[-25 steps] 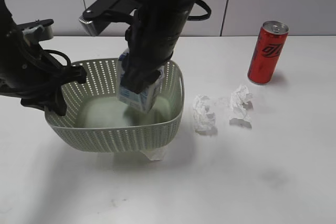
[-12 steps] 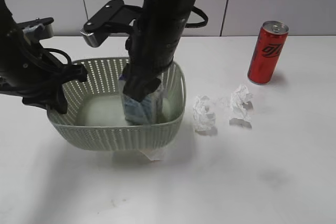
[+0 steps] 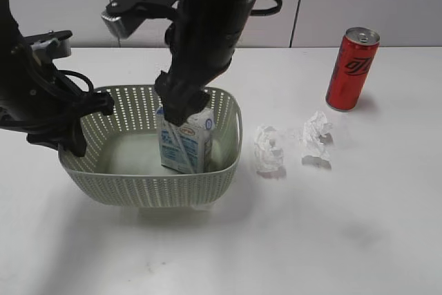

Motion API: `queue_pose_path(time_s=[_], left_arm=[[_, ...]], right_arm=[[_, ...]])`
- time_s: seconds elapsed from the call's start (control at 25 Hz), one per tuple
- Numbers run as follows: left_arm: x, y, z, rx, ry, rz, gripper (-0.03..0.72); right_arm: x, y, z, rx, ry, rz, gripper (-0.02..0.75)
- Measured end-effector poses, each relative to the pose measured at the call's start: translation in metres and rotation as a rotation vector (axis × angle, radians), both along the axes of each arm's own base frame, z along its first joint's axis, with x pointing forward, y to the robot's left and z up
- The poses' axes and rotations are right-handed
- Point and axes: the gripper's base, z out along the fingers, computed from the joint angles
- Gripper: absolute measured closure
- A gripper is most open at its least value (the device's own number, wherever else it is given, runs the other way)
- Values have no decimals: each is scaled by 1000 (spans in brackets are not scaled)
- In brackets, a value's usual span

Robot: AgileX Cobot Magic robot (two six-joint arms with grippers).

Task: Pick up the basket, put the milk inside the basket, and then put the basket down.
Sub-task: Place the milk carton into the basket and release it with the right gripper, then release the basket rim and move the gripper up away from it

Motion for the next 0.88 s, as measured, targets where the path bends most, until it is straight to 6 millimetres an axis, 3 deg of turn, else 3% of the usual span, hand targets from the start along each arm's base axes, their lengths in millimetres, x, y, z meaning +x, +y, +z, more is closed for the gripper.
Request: queue_pose_path(time_s=[0.08,0.32,0.52,0.76,0.88], left_arm=[[0,0,0,-2,4,1,689],[-2,0,0,0,29,1,689],[-3,0,0,2,39,0,689],[-2,0,1,-3,25,2,689],[0,-1,3,-9,9,4,689]], right_arm=[[9,-19,9,13,33,-83,133],[46,-89,9,26,172,-362,141],[59,-156,18,57,190,-578,144],[44,-236,8,44,261,-821,145],[23,-259,10,40,270,-885,146]])
